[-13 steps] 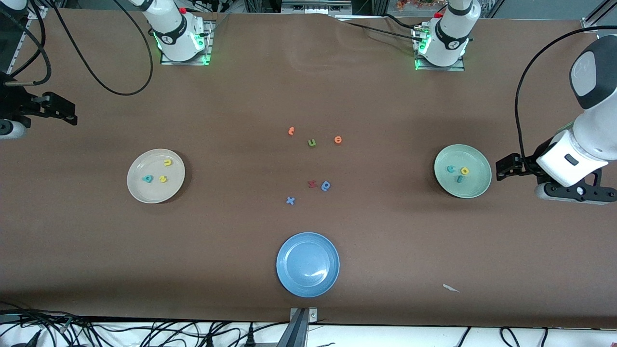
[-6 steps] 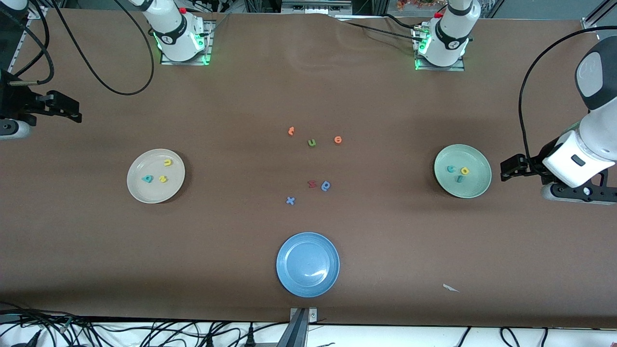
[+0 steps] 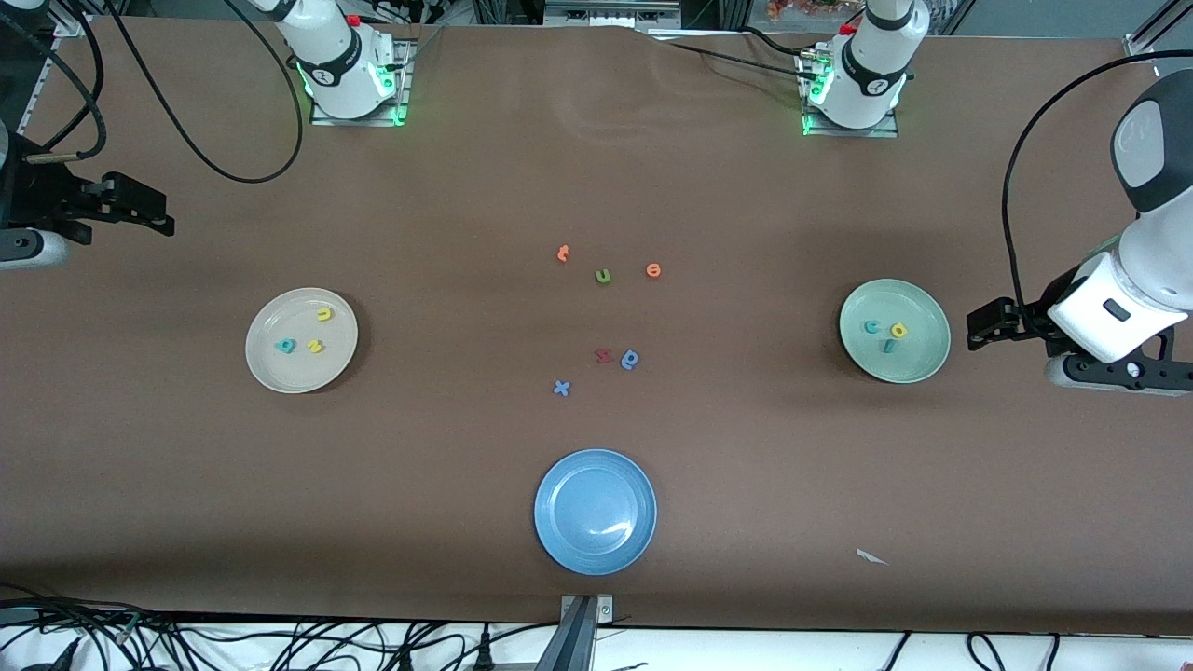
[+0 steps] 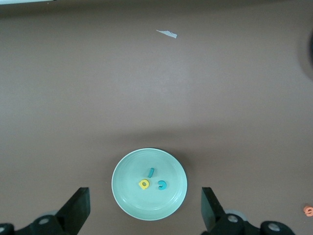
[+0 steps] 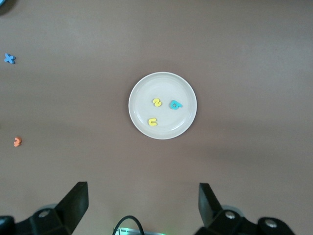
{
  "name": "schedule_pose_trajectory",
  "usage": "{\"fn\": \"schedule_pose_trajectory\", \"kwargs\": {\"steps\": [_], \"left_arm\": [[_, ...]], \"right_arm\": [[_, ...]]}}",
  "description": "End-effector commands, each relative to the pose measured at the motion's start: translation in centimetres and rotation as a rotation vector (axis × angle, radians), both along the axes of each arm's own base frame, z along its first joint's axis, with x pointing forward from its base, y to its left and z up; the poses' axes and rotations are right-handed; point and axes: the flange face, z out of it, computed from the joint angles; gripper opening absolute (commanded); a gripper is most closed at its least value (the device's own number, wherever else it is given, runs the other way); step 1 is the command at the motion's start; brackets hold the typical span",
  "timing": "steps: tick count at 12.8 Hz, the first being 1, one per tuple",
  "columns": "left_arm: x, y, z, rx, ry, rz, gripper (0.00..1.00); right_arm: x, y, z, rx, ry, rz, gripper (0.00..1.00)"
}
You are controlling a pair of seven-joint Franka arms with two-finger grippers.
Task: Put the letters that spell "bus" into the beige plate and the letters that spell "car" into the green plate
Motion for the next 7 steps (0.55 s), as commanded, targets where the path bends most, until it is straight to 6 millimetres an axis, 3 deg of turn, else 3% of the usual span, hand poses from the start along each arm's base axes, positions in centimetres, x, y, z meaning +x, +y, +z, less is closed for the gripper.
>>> {"fn": "schedule_pose_trajectory", "kwargs": {"steps": [1, 7], "left_arm": [[-0.26, -0.14, 0.78, -0.032, 0.004, -0.020, 1.00], [-0.24, -0.15, 0.61, -0.032, 0.007, -0.020, 1.00]], "right_arm": [[-0.27, 0.10, 0.63, 0.020, 0.013, -0.011, 1.00], [-0.24, 0.13, 0.53, 0.016, 0.016, -0.008, 1.00]]}}
